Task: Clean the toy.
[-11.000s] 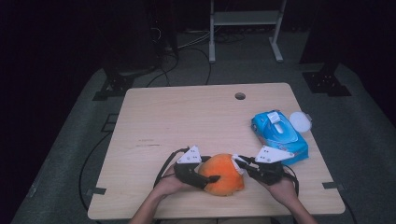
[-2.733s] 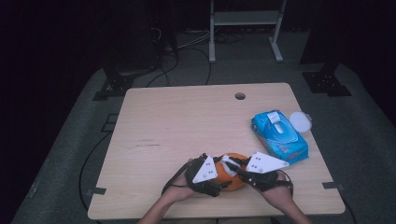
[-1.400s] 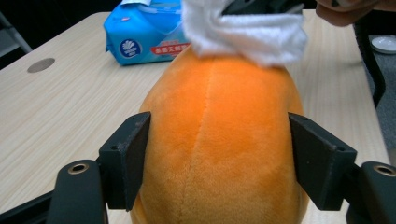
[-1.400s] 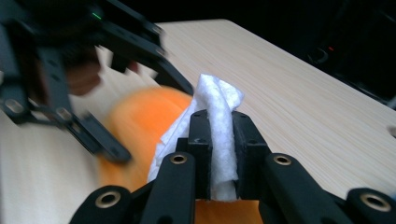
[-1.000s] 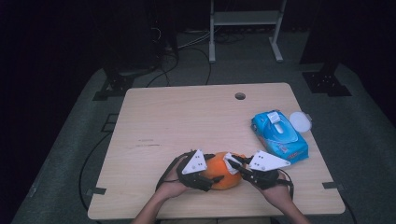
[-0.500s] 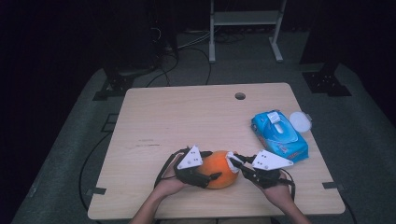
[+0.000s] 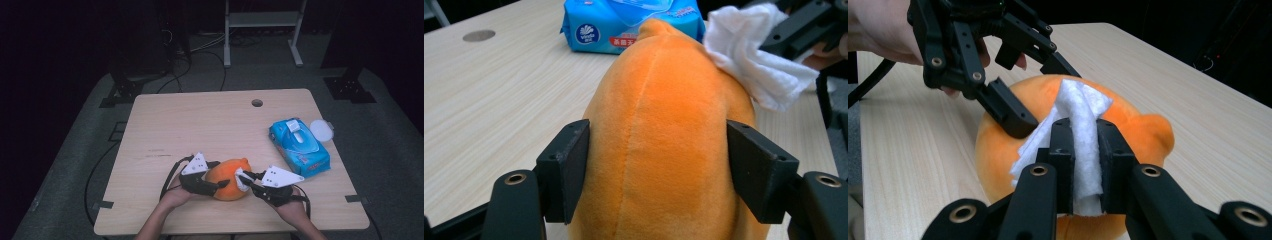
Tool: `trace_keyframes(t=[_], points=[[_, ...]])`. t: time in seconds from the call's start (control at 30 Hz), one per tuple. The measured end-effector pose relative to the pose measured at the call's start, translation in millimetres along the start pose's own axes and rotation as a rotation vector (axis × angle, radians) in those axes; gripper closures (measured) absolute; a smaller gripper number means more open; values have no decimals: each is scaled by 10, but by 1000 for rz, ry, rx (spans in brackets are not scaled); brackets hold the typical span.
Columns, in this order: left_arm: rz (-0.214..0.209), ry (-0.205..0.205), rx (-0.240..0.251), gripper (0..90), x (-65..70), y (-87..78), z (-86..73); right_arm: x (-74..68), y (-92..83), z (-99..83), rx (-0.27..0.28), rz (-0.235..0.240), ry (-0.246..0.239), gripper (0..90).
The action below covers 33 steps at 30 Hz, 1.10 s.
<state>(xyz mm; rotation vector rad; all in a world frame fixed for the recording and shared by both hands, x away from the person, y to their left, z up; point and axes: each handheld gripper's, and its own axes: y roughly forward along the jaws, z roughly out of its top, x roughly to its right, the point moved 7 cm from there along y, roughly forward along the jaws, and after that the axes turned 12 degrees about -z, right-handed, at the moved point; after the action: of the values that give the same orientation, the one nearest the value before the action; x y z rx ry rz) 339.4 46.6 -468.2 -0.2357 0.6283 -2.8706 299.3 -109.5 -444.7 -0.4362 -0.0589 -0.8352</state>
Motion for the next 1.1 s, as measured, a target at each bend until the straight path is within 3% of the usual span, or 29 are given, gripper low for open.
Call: trace_keyframes(t=[0.13, 0.27, 0.43, 0.5, 0.67, 0.73, 0.8, 0.97, 1.1], points=[[7, -59, 26, 305, -90, -47, -25, 124, 29, -122, -50, -23, 18, 784], [5, -107, 45, 305, -142, -84, -54, 123, 31, -226, -98, -15, 16, 784], [10, -111, 52, 303, -151, -64, -52, -11, 46, -70, -42, 46, 17, 784], [3, -114, 49, 297, -155, -71, -58, -42, 77, -97, -66, 47, -19, 784], [15, -140, 56, 289, -176, -74, -59, 61, 102, -256, -124, 44, 1, 784], [21, -131, 57, 288, -162, -52, -49, 93, 106, -261, -127, 47, 31, 782], [19, -120, 53, 286, -147, -36, -45, 97, 113, -207, -119, 35, 28, 784], [2, -76, 39, 286, -88, 11, -29, 107, 99, -37, -42, 16, 48, 784], [-3, -74, 37, 291, -83, 18, -26, 199, 124, -119, -71, -2, 74, 784]])
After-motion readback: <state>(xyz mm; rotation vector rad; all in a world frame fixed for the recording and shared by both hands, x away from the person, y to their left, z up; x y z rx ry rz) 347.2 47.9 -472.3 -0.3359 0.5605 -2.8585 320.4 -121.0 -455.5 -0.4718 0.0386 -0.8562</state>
